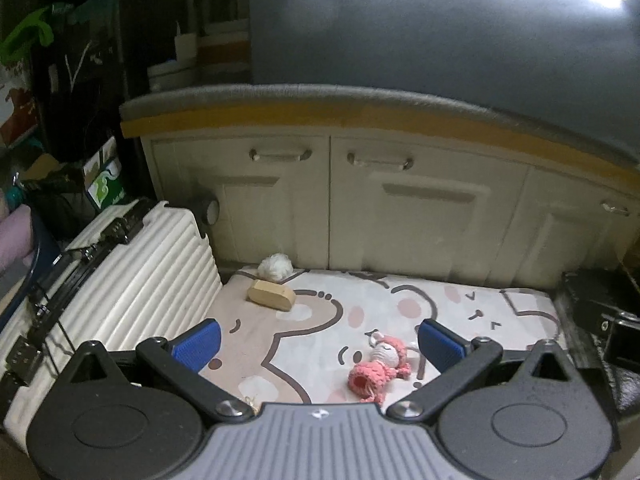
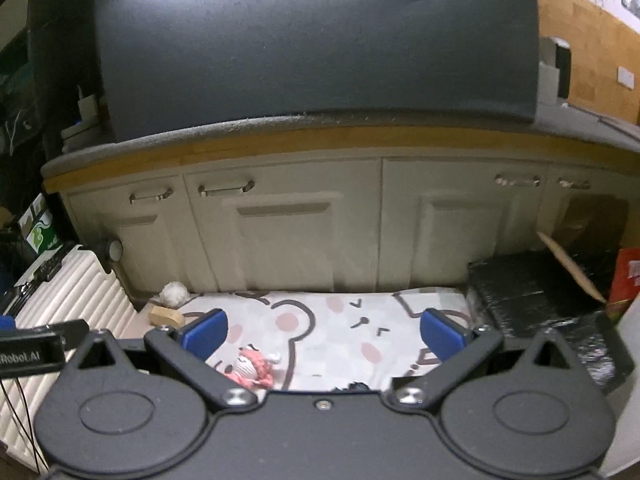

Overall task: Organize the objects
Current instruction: 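Move the left tool toward the braided rope bundle while the right tool reaches the grey crocheted ball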

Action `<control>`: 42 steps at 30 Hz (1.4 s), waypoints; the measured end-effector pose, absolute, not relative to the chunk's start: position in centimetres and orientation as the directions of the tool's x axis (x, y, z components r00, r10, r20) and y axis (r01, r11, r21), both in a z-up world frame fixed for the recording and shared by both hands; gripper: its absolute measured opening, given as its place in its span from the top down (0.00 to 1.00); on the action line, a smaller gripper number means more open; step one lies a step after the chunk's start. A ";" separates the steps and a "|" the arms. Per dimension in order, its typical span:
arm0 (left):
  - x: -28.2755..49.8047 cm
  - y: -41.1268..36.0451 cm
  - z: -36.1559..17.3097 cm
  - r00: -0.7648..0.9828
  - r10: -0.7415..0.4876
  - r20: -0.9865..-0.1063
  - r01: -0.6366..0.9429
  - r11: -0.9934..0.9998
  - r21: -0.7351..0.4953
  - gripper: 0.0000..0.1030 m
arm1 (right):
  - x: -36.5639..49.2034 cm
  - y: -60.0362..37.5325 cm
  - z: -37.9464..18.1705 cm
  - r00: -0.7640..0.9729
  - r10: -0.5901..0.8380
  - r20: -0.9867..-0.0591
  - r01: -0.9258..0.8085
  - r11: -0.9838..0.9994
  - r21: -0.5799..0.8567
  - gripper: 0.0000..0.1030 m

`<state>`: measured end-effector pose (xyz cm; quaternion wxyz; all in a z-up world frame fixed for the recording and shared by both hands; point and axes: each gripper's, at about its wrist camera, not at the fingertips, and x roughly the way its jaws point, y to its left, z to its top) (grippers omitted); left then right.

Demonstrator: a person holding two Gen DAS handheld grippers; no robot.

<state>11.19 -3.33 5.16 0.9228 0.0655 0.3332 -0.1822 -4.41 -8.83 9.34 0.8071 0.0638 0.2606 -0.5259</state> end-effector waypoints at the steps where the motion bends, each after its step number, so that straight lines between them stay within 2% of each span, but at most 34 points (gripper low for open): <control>1: 11.6 -3.5 4.5 0.709 -0.291 -0.643 0.381 0.924 0.001 0.00 | -4.1 -9.3 8.9 0.305 -0.818 -0.488 0.882 0.436 -0.180 0.00; 7: 13.3 -3.7 0.0 0.633 -0.382 -0.673 0.490 0.871 -0.034 0.00 | -2.9 -12.0 5.0 0.267 -0.812 -0.519 0.879 0.426 -0.215 0.00; 11: 14.2 -3.5 -3.1 0.550 -0.413 -0.726 0.519 0.850 -0.091 0.00 | -3.4 -14.2 2.4 0.328 -0.725 -0.605 0.878 0.471 -0.089 0.00; 14: 14.7 -3.6 -5.5 0.499 -0.389 -0.775 0.518 0.850 -0.093 0.00 | -3.4 -15.4 0.9 0.343 -0.682 -0.646 0.885 0.465 -0.021 0.00; 21: 15.3 -3.6 -8.7 0.420 -0.357 -0.834 0.578 0.814 -0.057 0.00 | -1.4 -17.8 -4.0 0.295 -0.584 -0.756 0.882 0.471 -0.020 0.00; 24: 15.2 -3.8 -10.0 0.366 -0.360 -0.858 0.618 0.783 -0.065 0.00 | -0.6 -18.8 -6.1 0.269 -0.553 -0.789 0.882 0.471 -0.030 0.09; 29: 14.8 -3.9 -11.7 0.305 -0.351 -0.886 0.667 0.742 -0.065 0.00 | 0.8 -19.8 -8.8 0.307 -0.437 -0.846 0.866 0.497 0.057 0.12; 34: 15.4 -3.9 -13.0 0.247 -0.336 -0.909 0.666 0.740 -0.093 0.02 | 2.1 -19.9 -11.3 0.295 -0.309 -0.904 0.860 0.497 0.111 0.12; 42: 16.6 -3.3 -14.9 0.129 -0.351 -0.927 0.611 0.765 -0.205 0.02 | 3.8 -19.8 -14.5 0.187 -0.236 -0.954 0.873 0.484 0.051 0.14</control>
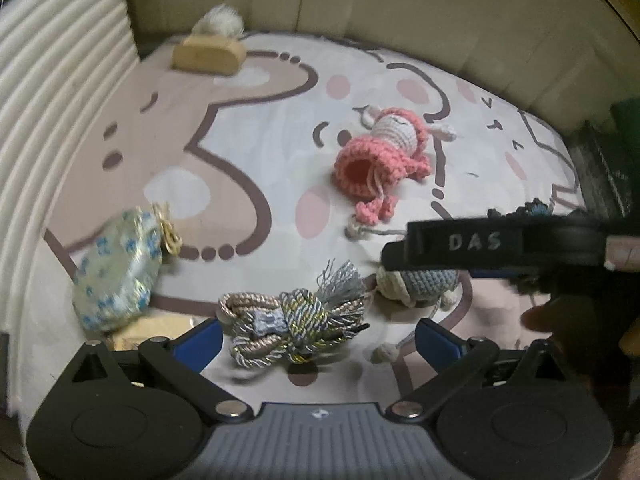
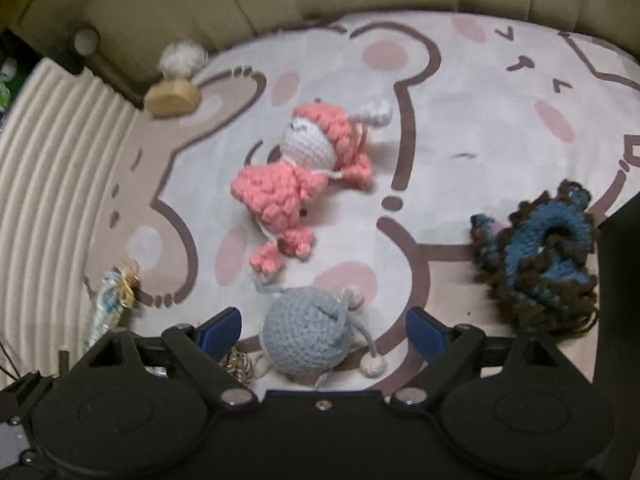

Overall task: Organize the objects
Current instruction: 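Move the left tool toward the braided rope bundle while the right tool reaches the grey crocheted ball, then close the left tool on the rope bundle while the right tool grasps the grey crocheted ball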

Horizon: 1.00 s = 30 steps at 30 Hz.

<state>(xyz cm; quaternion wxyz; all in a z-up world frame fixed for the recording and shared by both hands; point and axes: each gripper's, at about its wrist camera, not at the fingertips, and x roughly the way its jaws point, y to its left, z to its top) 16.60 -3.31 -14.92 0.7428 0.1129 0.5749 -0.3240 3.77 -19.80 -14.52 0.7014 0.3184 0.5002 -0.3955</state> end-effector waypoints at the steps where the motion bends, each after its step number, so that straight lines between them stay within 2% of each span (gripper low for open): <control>1: 16.7 -3.2 -15.1 0.119 -0.355 -0.927 0.602 0.768 -0.217 0.02 | 3.9 -19.7 -14.8 0.177 -0.233 -0.956 0.874 0.485 0.043 0.15; 2: 16.8 -3.2 -15.3 0.113 -0.358 -0.927 0.592 0.774 -0.227 0.02 | 4.1 -19.6 -15.0 0.169 -0.233 -0.958 0.873 0.487 0.036 0.16; 6: 17.1 -3.1 -15.6 0.099 -0.378 -0.921 0.564 0.783 -0.261 0.02 | 4.3 -19.6 -15.6 0.142 -0.220 -0.965 0.879 0.477 0.021 0.35; 9: 17.1 -3.2 -15.7 0.098 -0.384 -0.918 0.561 0.784 -0.268 0.02 | 4.1 -19.8 -15.5 0.160 -0.182 -0.970 0.894 0.443 0.064 0.47; 18: 17.9 -3.4 -16.8 0.075 -0.369 -0.926 0.471 0.832 -0.294 0.02 | 2.6 -20.4 -13.6 0.135 -0.213 -0.968 0.922 0.386 0.043 0.48; 24: 17.8 -4.2 -17.7 0.104 -0.311 -0.945 0.489 0.843 -0.224 0.03 | 1.5 -20.4 -12.9 0.129 -0.223 -0.966 0.928 0.371 0.038 0.48; 28: 17.7 -4.6 -19.1 0.115 -0.231 -0.966 0.513 0.847 -0.142 0.06 | 1.2 -20.5 -13.1 0.112 -0.219 -0.969 0.928 0.373 0.023 0.48; 30: 17.8 -4.5 -19.6 0.107 -0.226 -0.968 0.513 0.847 -0.141 0.07 | 1.1 -20.5 -13.2 0.111 -0.216 -0.970 0.926 0.377 0.022 0.48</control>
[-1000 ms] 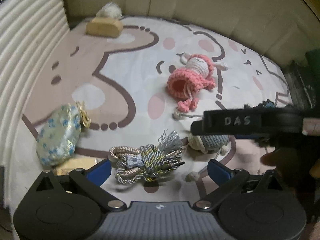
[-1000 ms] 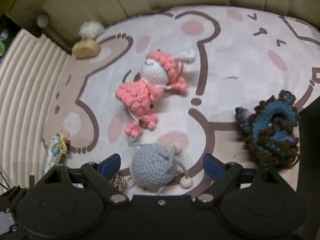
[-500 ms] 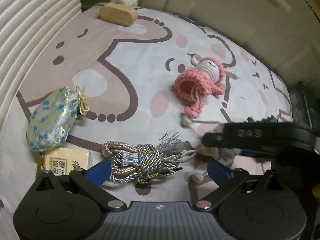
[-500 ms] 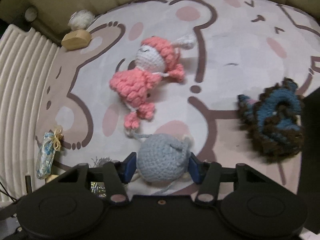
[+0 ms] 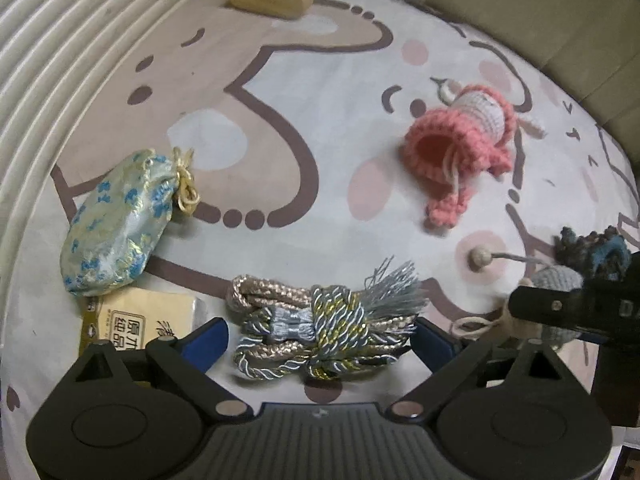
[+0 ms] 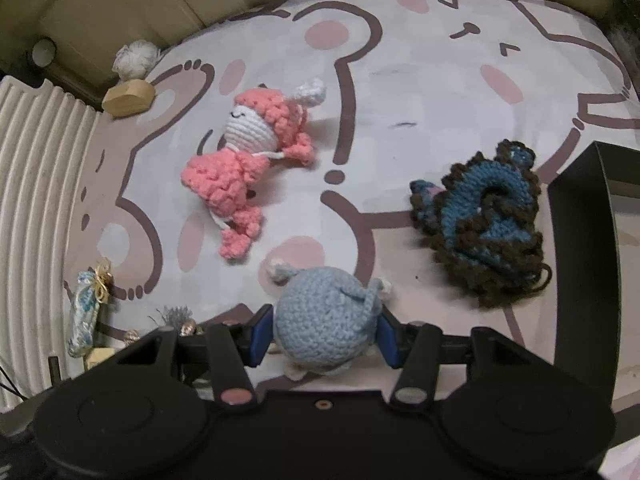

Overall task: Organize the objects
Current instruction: 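Close the left tool on the rope bundle while the right tool grasps the grey crocheted ball, then lift the rope bundle with the left tool while the right tool carries the grey ball toward the black box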

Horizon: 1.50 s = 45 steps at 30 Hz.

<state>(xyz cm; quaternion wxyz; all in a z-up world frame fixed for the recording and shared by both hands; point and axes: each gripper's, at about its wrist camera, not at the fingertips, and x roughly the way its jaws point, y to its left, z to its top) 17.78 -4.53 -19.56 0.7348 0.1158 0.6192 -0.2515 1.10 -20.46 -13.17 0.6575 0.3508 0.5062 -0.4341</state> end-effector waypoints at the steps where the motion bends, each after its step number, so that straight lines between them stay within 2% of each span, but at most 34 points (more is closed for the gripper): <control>1: 17.9 -4.5 -19.6 0.100 -0.231 -0.968 0.506 0.849 -0.150 0.09 | 1.0 -20.4 -13.2 0.111 -0.216 -0.970 0.925 0.380 0.022 0.48; 4: 17.9 -4.5 -19.5 0.094 -0.248 -0.964 0.504 0.847 -0.169 0.16 | 0.9 -20.3 -13.2 0.107 -0.219 -0.970 0.918 0.395 0.012 0.48; 9: 17.4 -4.8 -18.8 0.099 -0.258 -0.961 0.524 0.834 -0.170 0.21 | 0.7 -20.0 -13.0 0.098 -0.229 -0.968 0.908 0.418 -0.007 0.48; 22: 16.7 -4.7 -13.0 0.168 -0.386 -0.907 0.549 0.801 -0.239 0.21 | -0.1 -18.3 -8.5 0.186 -0.341 -0.921 0.880 0.476 0.001 0.48; 33: 14.6 -3.5 -8.1 0.289 -0.443 -0.849 0.638 0.750 -0.174 0.21 | -1.3 -15.3 -4.6 0.232 -0.459 -0.857 0.840 0.540 -0.061 0.48; 45: 12.9 -1.9 -5.1 0.365 -0.478 -0.799 0.690 0.715 -0.112 0.21 | -2.5 -12.5 -1.2 0.302 -0.571 -0.763 0.762 0.626 -0.167 0.48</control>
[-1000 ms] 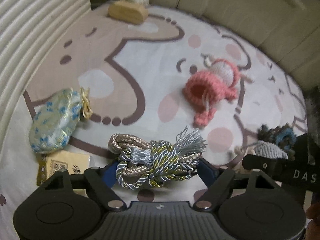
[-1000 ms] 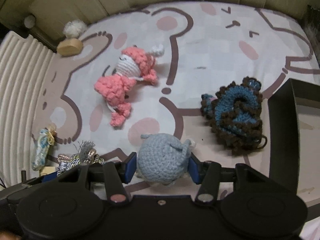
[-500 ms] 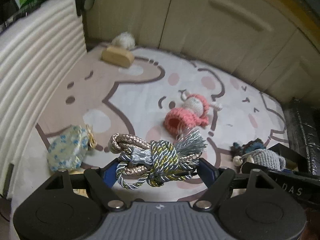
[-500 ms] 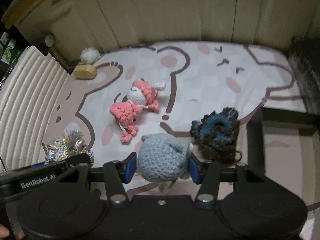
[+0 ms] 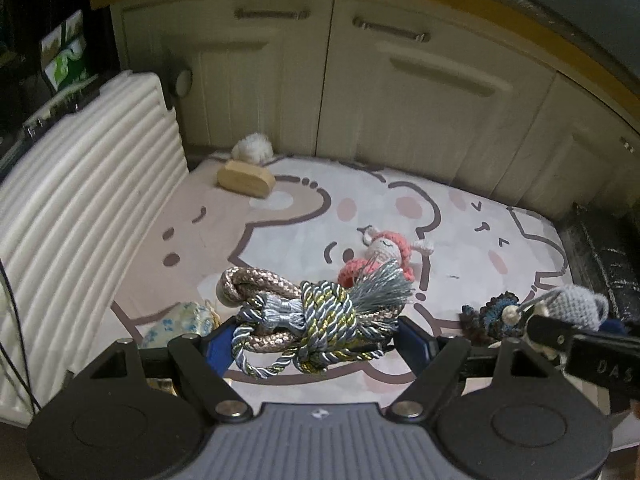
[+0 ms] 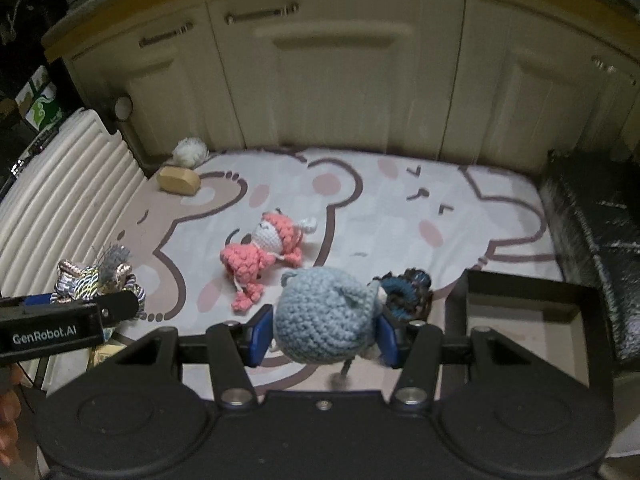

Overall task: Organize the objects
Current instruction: 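Lift the rope bundle with the left tool while the right tool carries the grey ball toward the black box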

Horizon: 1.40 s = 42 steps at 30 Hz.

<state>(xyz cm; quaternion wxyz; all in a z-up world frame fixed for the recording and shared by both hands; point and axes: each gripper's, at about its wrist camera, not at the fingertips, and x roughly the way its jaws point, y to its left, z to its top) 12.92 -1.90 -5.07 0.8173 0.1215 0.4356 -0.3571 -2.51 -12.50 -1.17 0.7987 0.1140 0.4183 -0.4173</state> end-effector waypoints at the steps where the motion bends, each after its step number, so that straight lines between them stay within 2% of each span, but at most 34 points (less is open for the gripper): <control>1: 12.7 -1.8 -4.8 0.370 -0.481 -0.794 0.694 0.712 -0.108 0.21 | -2.7 -12.3 -0.9 0.309 -0.578 -0.755 0.761 0.627 -0.168 0.48; 19: 9.6 -1.1 -2.0 0.394 -0.539 -0.745 0.750 0.657 -0.078 0.21 | -5.1 -9.4 2.7 0.390 -0.644 -0.658 0.727 0.654 -0.210 0.47; 42: 3.9 -4.9 -1.3 0.317 -0.598 -0.736 0.834 0.545 -0.083 0.21 | -11.6 -12.3 4.9 0.399 -0.659 -0.638 0.746 0.638 -0.193 0.47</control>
